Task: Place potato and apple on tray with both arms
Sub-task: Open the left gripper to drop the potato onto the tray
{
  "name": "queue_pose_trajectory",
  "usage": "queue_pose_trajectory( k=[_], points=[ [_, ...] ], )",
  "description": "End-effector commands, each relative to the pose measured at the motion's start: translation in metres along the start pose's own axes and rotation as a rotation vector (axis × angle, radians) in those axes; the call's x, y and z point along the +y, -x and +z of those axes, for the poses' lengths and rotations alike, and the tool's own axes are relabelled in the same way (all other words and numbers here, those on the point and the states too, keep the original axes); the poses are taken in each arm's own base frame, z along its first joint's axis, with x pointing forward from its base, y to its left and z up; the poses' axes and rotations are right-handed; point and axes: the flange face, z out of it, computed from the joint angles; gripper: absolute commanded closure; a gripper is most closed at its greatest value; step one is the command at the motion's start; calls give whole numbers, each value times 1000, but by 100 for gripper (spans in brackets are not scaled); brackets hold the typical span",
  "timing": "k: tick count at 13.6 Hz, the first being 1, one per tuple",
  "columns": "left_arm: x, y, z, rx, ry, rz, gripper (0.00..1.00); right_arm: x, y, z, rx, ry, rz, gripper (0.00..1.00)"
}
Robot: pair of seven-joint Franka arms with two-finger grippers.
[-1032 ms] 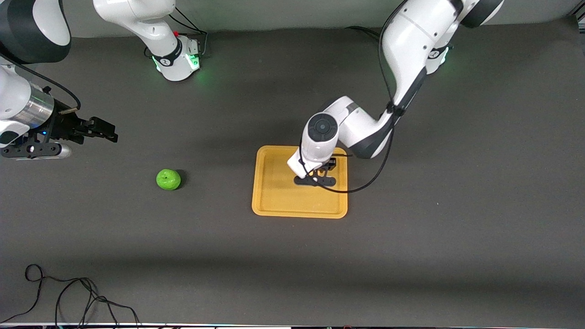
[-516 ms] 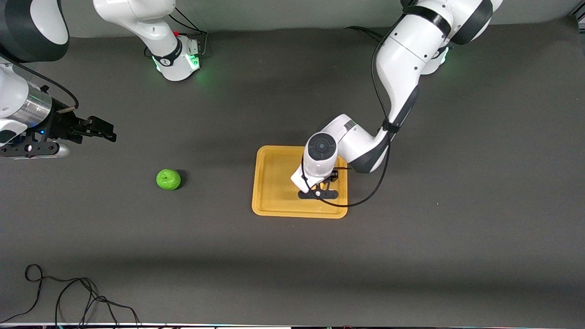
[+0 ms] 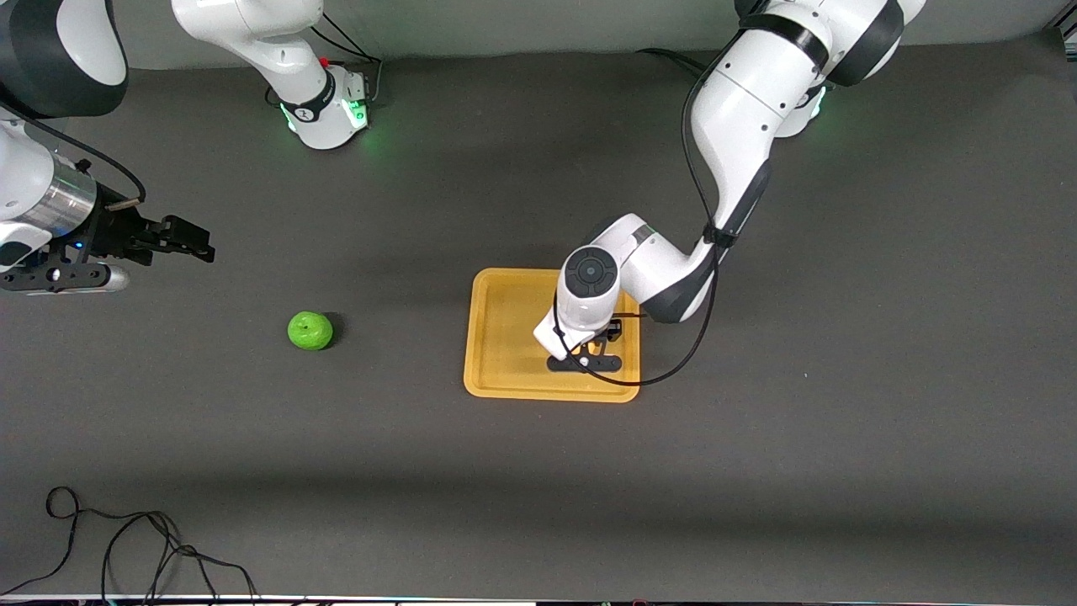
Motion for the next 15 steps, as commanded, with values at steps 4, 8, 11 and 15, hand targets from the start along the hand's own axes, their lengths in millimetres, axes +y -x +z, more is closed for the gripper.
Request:
queue_pose_trajectory(
  k=[4, 8, 11, 15],
  points=[
    [2, -20, -40, 1, -48, -28, 0, 0, -2, 36, 21, -5, -22, 0],
    [-11, -21, -133, -51, -72, -41, 0, -2, -7, 54, 22, -3, -22, 0],
    [-81, -44, -210, -120, -3, -22, 0, -17, -13, 126, 68, 3, -39, 0],
    [-203, -65, -279, -200, 17, -15, 0, -21, -40, 208, 58, 17, -34, 0]
  ],
)
